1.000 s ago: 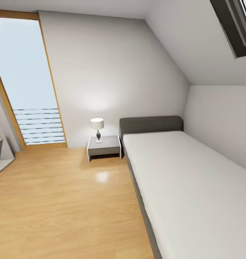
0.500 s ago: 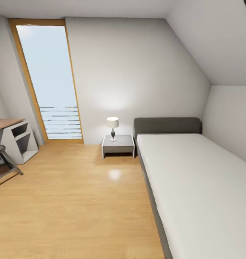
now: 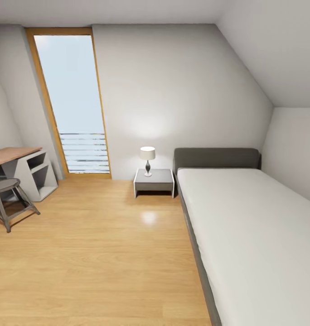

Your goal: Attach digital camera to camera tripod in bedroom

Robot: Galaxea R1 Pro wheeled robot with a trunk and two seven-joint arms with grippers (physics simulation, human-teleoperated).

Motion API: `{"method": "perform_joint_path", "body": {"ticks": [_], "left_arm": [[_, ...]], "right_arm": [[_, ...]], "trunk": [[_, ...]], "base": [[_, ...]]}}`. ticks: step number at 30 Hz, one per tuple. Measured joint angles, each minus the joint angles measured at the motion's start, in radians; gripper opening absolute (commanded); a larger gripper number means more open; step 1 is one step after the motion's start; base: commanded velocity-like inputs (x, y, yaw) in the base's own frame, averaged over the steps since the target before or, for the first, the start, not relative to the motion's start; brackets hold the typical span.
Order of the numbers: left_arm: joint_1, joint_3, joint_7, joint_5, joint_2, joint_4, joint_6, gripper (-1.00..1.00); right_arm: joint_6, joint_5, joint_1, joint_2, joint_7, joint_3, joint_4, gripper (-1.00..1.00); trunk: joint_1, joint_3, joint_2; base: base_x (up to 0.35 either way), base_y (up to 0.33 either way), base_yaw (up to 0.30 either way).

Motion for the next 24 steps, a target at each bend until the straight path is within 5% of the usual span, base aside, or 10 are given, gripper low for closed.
{"method": "perform_joint_path", "body": {"ticks": [24], "left_arm": [[0.000, 0.000, 0.000, 0.002, 0.000, 0.000, 0.000, 1.00]], "right_arm": [[0.000, 0.001, 0.000, -0.001, 0.000, 0.000, 0.000, 1.00]], "trunk": [[0.000, 0.000, 0.000]], "base": [[-0.002, 0.000, 0.001]]}}
